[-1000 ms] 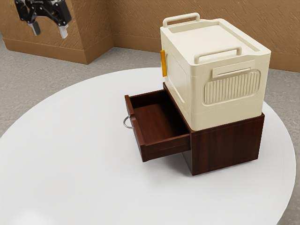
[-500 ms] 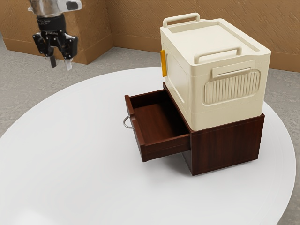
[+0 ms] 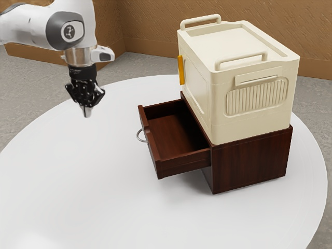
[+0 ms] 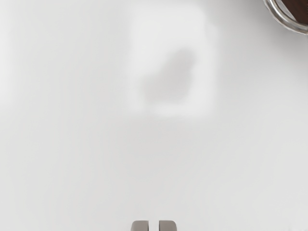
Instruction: Push the drawer handle with one arm to close the drawer
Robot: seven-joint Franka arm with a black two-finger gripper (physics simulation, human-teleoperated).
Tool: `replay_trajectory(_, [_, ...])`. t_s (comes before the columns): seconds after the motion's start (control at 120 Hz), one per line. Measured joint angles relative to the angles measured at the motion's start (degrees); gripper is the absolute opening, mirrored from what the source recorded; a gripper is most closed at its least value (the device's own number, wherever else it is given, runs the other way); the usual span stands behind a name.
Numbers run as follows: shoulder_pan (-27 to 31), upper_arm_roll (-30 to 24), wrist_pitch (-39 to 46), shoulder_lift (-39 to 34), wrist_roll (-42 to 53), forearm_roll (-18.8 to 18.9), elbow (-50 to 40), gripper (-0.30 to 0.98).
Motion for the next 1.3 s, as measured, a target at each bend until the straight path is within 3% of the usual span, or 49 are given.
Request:
replay_trajectory(0.192, [-2.5, 0.0, 8.3, 0.0, 1.2, 0.7, -8.9, -0.09])
replay_trajectory(0.45, [0.9, 0.1, 23.6, 0.0, 5.3, 1.9, -17.2, -0.1])
replay_trajectory(0.617, [1.8, 0.0, 31.0, 1.0, 8.4, 2.4, -18.2, -0.1])
replay_trajectory(0.783, [-2.0, 0.0, 36.2, 3.0, 10.8, 2.4, -18.4, -0.1])
replay_trajectory(1.3, [-6.9, -0.2, 46.1, 6.3, 16.1, 1.6, -20.9, -0.1])
